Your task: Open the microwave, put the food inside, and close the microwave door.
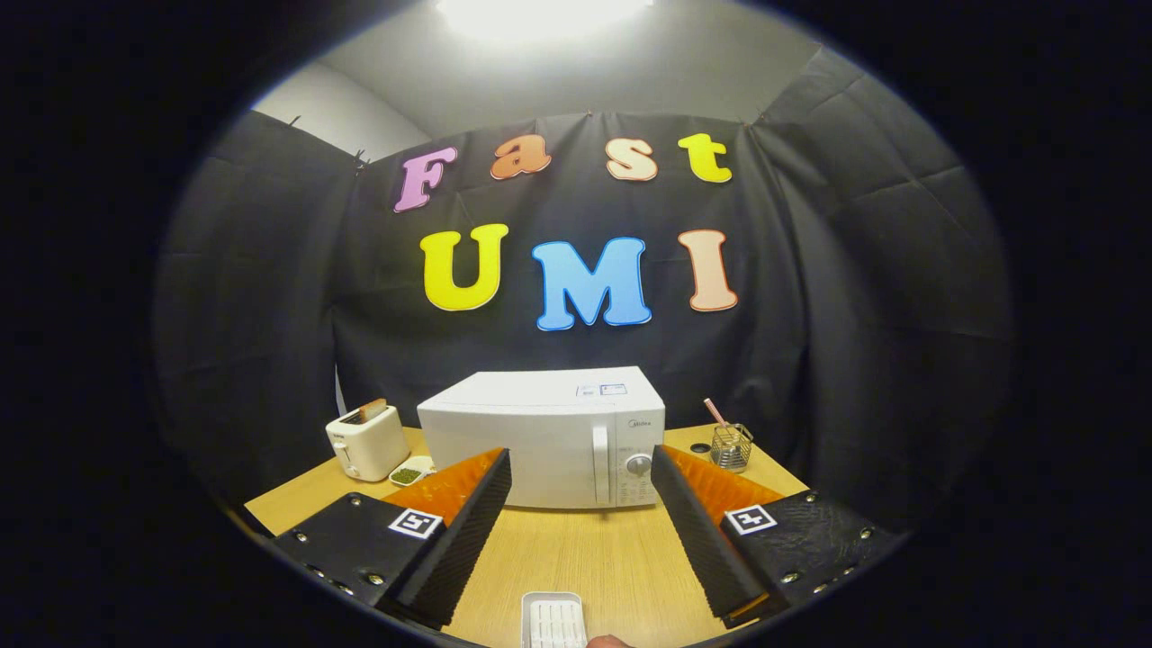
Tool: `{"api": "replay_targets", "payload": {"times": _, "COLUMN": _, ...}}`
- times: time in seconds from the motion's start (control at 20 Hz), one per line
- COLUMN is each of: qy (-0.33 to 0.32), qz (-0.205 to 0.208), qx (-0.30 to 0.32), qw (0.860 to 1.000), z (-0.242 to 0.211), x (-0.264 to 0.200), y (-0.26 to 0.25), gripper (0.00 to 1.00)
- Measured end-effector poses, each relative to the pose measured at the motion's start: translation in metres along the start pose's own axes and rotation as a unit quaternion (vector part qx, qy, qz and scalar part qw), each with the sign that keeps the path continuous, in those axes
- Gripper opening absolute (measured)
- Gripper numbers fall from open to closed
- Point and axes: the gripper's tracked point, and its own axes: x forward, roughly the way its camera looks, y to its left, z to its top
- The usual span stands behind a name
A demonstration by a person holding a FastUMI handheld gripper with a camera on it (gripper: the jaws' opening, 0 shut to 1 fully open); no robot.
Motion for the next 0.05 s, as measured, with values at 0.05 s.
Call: {"api": "replay_targets", "payload": {"times": 0.05, "qy": -0.001, "qz": -0.001, "qx": -0.001, "qw": 1.0, "z": 0.0013, "x": 0.0, "y": -0.0022, "gripper": 0.99}}
